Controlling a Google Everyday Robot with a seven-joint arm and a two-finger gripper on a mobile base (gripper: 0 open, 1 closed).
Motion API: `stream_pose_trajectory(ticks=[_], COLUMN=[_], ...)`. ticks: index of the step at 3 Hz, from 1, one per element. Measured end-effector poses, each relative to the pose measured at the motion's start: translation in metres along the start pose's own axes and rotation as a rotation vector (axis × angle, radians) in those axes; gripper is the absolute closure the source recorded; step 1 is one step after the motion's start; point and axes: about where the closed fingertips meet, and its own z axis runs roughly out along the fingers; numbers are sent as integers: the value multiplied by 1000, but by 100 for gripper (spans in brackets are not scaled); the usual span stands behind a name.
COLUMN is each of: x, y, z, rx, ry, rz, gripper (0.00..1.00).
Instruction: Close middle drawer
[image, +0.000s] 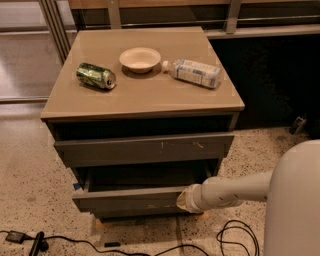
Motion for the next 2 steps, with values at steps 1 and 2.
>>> stream_pose_trajectory(ticks=[1,2], x=[0,0], y=[0,0], z=[0,0], rx=[0,0], ry=[0,0], rz=[0,0], gripper=[33,9])
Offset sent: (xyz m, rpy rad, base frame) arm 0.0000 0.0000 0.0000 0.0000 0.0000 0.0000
